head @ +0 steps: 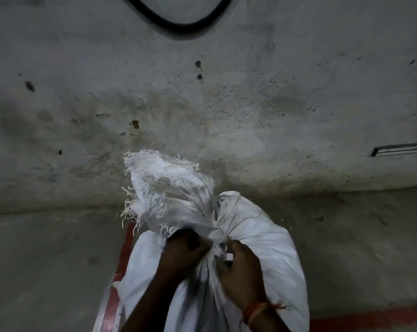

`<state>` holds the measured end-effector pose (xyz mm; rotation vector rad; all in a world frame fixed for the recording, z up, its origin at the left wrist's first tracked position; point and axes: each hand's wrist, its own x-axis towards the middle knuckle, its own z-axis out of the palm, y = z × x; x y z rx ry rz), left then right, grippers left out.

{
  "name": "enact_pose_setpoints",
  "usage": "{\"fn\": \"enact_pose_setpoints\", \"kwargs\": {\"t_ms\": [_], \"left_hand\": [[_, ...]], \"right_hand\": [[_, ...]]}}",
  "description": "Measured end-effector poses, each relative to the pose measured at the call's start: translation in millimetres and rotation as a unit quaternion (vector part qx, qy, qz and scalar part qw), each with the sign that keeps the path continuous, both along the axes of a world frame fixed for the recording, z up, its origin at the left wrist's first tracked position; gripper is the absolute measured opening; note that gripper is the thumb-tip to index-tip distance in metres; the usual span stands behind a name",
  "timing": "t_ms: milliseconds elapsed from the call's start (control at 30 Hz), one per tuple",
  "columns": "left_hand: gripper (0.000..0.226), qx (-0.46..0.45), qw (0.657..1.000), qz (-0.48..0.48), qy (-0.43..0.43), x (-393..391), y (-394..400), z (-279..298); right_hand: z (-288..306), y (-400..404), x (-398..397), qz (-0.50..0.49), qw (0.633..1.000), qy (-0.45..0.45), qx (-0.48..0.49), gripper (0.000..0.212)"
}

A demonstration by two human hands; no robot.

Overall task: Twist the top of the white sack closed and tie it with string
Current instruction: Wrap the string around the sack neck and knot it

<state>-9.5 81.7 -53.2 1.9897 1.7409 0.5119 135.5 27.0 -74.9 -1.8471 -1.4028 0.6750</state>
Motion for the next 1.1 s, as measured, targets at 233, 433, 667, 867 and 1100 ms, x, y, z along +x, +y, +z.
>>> {"fn": "enact_pose_setpoints", "kwargs": {"t_ms": [233,433,667,867,1100], "left_hand": [[0.049,-0.015,1.000,0.025,0.007,-27.7,-31.8,-35.1],[0.034,-0.069,0.993,0.053,-0.086,-37.2,-29.0,-28.3],[0.010,-0.110,0.966,0.165,-0.168,-31.1,-23.5,-20.3],[0.037,-0.104,0.954,0.223,-0.171,-38.7,-12.3,-15.9],[0.011,0.015,0.973,0.213,-0.082,-34.4,-23.1,-1.1]], "right_hand": [[-0.9,-2.3,11.8,0.012,0.999,0.031,-0.017,0.049],[1.7,-2.0,22.7,0.025,0.999,0.043,-0.020,0.050],[0.9,2.1,25.4,0.034,0.998,0.040,-0.025,0.048],[1.6,5.6,32.0,0.044,0.997,0.051,-0.030,0.048],[5.6,3.6,32.2,0.050,0.992,0.109,-0.029,0.044]]}}
